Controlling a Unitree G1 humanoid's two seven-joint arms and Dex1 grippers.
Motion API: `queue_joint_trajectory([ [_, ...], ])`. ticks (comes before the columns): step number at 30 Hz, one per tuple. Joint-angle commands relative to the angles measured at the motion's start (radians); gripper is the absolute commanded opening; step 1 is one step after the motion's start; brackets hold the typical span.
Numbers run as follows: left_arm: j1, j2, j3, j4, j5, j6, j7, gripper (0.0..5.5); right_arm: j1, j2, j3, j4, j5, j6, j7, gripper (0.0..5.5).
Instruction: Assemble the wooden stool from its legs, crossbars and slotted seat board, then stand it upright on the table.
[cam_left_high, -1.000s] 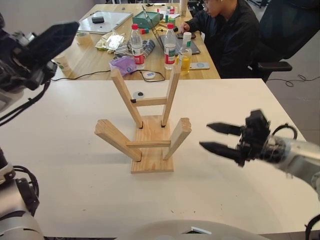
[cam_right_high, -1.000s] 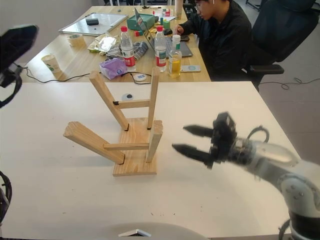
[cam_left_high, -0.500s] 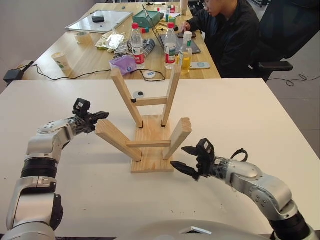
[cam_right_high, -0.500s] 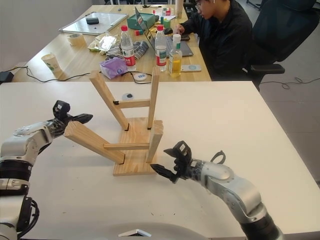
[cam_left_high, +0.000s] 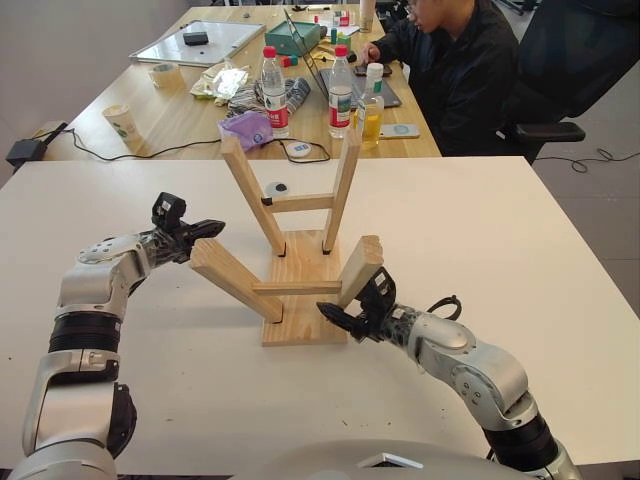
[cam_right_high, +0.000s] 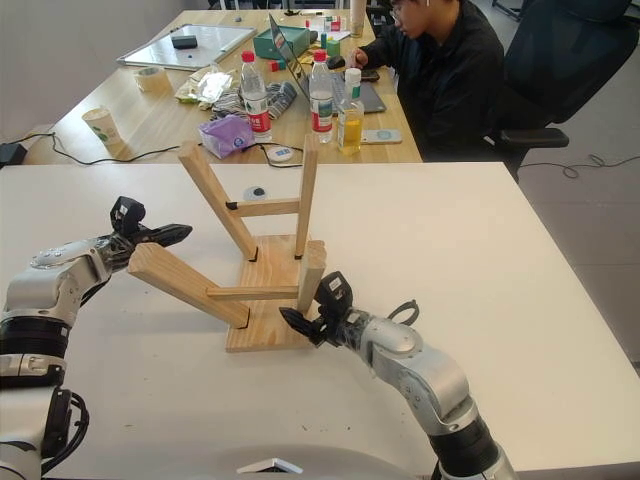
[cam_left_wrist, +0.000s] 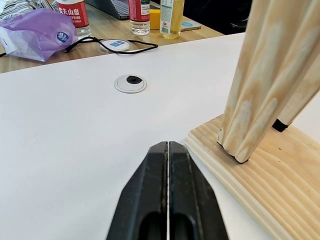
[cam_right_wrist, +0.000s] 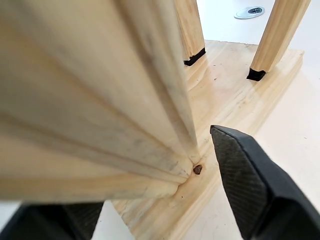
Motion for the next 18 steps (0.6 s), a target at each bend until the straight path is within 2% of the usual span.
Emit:
queue_joint_trajectory([
  [1,0.006,0.000,0.014,-0.015,0.019,0.004,-0.005,0.00,-0.024,-0.026,-0.019,-0.003,-0.061,0.040,-0.037,2.51],
  [3,0.005,-0.001,0.018,-0.013,0.024,0.001,-0.006,0.00,-0.046,-0.102,-0.032,-0.019,-0.071,0.044,0.009,2.42],
  [6,-0.010,-0.004,0.018,0.014,0.036,-0.013,-0.010,0.00,-0.076,-0.237,-0.090,0.007,-0.026,-0.024,0.203,2.41],
  [10,-0.052,-0.005,-0.002,0.125,0.086,-0.055,-0.029,0.00,-0.089,-0.375,-0.164,0.167,0.012,-0.200,0.517,2.27],
  [12,-0.075,-0.014,-0.012,0.164,0.105,-0.068,-0.046,0.00,-0.099,-0.377,-0.215,0.275,0.109,-0.199,0.667,2.26],
  [15,-0.107,-0.046,-0.034,0.185,0.122,-0.080,-0.073,0.00,-0.111,-0.352,-0.274,0.402,0.285,-0.043,0.804,2.22],
  [18,-0.164,-0.113,-0.060,0.243,0.138,-0.115,-0.108,0.00,-0.065,-0.347,-0.203,0.400,0.251,-0.073,0.881,2.19],
])
